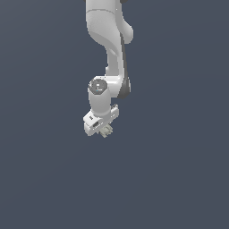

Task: Pick up the object and move it to a goal position.

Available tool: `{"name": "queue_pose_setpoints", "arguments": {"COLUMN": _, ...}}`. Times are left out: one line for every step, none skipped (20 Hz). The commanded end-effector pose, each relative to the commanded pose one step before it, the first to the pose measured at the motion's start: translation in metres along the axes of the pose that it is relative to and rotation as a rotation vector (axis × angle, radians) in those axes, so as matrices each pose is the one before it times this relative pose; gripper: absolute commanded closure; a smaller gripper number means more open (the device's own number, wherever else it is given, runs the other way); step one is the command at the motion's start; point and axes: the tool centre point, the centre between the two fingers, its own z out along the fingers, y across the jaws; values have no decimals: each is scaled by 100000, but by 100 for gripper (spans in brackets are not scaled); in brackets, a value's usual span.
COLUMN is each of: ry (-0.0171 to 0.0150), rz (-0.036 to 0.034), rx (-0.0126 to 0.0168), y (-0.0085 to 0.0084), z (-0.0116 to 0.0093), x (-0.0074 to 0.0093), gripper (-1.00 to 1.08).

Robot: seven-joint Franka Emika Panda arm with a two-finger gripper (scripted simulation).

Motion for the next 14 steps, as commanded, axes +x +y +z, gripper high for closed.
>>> {"name": "queue_pose_setpoints", "arguments": {"ry": 45, "rz": -10, "rx": -60, "y": -730, "z": -754, "x": -488, "gripper": 108}}
{"name": "queue_pose_setpoints", "arguments": {"ry": -61, "rz": -21, "rx": -23, "y": -368, "z": -338, "x": -230, "gripper": 108}}
{"name": "queue_pose_setpoints", "arguments": {"ry": 0, "rz": 0, "rx": 0, "y": -385, "z": -380, "x": -261, "gripper": 108}}
{"name": "queue_pose_setpoints", "arguments": {"ry": 0, "rz": 0, "rx": 0, "y": -412, "z": -408, "x": -278, "gripper": 108}}
{"name": "queue_pose_setpoints", "arguments": {"ry": 0, "rz": 0, "rx": 0, "y": -423, "z": -421, "x": -285, "gripper": 108}}
{"name": "queue_pose_setpoints", "arguments": {"ry": 0, "rz": 0, "rx": 0, "y": -401, "z": -403, "x": -270, "gripper": 108}}
{"name": "queue_pose_setpoints", "arguments": {"ry": 0, "rz": 0, "rx": 0, "y": -378, "z": -383, "x": -253, "gripper": 108}}
{"name": "queue_pose_setpoints", "arguments": {"ry": 0, "rz": 0, "rx": 0, "y": -354, "z": -361, "x": -236, "gripper": 108}}
{"name": "queue_pose_setpoints", "arguments": {"ry": 0, "rz": 0, "rx": 0, "y": -329, "z": -337, "x": -218, "gripper": 108}}
{"name": "queue_pose_setpoints", "arguments": {"ry": 0, "rz": 0, "rx": 0, "y": -303, "z": -313, "x": -200, "gripper": 108}}
{"name": "queue_pose_setpoints", "arguments": {"ry": 0, "rz": 0, "rx": 0, "y": -276, "z": -287, "x": -181, "gripper": 108}}
{"name": "queue_pose_setpoints", "arguments": {"ry": 0, "rz": 0, "rx": 0, "y": -249, "z": -262, "x": -162, "gripper": 108}}
{"name": "queue_pose_setpoints", "arguments": {"ry": 0, "rz": 0, "rx": 0, "y": -220, "z": -235, "x": -142, "gripper": 108}}
{"name": "queue_pose_setpoints", "arguments": {"ry": 0, "rz": 0, "rx": 0, "y": -192, "z": -209, "x": -122, "gripper": 108}}
